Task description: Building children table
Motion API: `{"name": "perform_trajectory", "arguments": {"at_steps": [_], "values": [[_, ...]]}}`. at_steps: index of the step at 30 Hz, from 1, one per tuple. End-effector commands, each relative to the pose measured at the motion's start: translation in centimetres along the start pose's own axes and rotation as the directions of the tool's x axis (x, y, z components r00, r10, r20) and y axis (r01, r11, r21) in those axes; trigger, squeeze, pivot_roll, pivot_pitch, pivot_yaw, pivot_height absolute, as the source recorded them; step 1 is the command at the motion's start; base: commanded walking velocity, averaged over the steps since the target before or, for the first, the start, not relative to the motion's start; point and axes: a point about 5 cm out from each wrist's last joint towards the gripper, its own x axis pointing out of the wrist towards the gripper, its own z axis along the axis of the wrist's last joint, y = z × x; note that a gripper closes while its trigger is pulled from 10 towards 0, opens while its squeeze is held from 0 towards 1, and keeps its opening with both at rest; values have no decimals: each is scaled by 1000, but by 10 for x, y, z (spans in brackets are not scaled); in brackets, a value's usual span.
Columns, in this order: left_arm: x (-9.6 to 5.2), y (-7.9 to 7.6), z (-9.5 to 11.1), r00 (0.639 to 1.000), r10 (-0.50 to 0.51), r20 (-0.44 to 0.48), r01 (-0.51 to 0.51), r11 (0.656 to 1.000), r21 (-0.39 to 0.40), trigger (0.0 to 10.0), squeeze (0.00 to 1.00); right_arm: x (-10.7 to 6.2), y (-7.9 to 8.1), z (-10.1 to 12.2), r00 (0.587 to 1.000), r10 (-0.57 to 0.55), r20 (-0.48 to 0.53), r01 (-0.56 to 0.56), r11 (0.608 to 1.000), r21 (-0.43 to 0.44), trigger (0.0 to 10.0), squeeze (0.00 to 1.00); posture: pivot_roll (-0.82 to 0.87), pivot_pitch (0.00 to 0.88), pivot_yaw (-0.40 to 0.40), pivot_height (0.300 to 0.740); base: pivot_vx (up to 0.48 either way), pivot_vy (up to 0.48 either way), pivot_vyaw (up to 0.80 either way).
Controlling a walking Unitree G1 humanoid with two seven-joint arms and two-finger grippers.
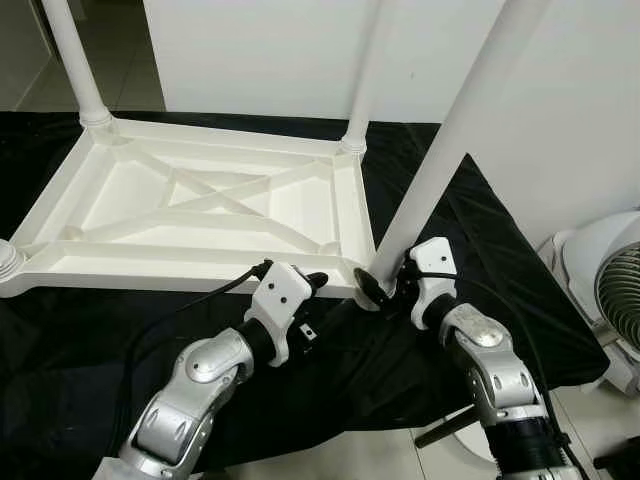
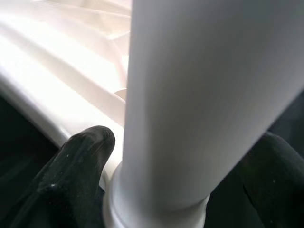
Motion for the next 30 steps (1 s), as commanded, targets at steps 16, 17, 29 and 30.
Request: {"name": "perform_trajectory", "arguments": {"at_steps": [16, 17, 29, 30], "values": [[-3, 1, 2, 1000, -9, -9, 9, 1000, 3, 10000, 0, 18, 2, -13, 959, 282, -28, -282, 959, -26, 0, 0, 188, 37, -67, 740, 0, 0, 0], [-3, 1, 2, 1000, -9, -9, 9, 1000, 3, 10000, 0, 18, 2, -13, 959, 282, -28, -282, 959, -26, 0, 0, 188, 37, -67, 740, 0, 0, 0], [-5, 0, 2, 1000, -9, -11, 9, 1000, 0, 10000, 0, 10, -3, -23, 987, 162, -2, -162, 986, 44, 0, 0, 186, 36, -74, 740, 0, 0, 0], [-5, 0, 2, 1000, -9, -11, 9, 1000, 0, 10000, 0, 10, -3, -23, 987, 162, -2, -162, 986, 44, 0, 0, 186, 36, -74, 740, 0, 0, 0]]}}
